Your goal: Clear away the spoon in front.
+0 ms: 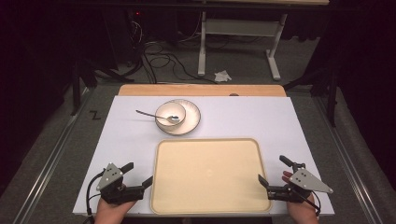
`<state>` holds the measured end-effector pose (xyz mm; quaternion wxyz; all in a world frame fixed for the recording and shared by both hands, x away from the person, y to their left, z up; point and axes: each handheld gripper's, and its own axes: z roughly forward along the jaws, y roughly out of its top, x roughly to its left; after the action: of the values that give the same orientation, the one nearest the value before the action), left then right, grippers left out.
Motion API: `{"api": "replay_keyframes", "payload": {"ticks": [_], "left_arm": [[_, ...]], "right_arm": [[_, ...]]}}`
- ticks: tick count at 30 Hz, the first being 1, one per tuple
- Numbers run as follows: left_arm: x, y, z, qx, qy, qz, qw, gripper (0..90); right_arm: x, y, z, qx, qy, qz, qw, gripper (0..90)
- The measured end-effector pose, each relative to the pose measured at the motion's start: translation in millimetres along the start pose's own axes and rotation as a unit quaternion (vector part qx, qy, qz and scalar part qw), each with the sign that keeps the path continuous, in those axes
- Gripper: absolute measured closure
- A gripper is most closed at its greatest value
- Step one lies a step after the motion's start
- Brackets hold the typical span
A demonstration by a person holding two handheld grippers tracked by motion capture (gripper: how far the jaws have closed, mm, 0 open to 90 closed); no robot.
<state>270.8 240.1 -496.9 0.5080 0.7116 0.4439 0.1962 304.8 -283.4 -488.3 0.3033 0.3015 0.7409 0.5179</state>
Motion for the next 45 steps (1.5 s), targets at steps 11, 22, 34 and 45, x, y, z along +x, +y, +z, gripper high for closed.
{"api": "replay_keyframes", "payload": {"ticks": [11,22,34,45], "left_arm": [[3.8,-0.5,-3.6,-0.003,0.002,-0.003,1.0000,8.3],[3.9,0.3,-6.4,-0.010,0.007,-0.002,0.9999,8.4],[2.6,0.9,-5.8,-0.005,0.023,-0.001,0.9997,5.7],[1.4,7.5,-5.1,-0.008,0.044,-0.003,0.9990,6.8]], "right_arm": [[6.5,-0.4,2.1,0.008,0.016,-0.010,0.9998,0.6],[5.5,-1.3,2.1,0.007,0.009,-0.009,0.9999,0.6],[2.8,0.3,1.3,0.009,0.004,-0.012,0.9999,0.7],[5.6,2.2,1.1,0.006,-0.001,-0.019,0.9998,3.5]]}}
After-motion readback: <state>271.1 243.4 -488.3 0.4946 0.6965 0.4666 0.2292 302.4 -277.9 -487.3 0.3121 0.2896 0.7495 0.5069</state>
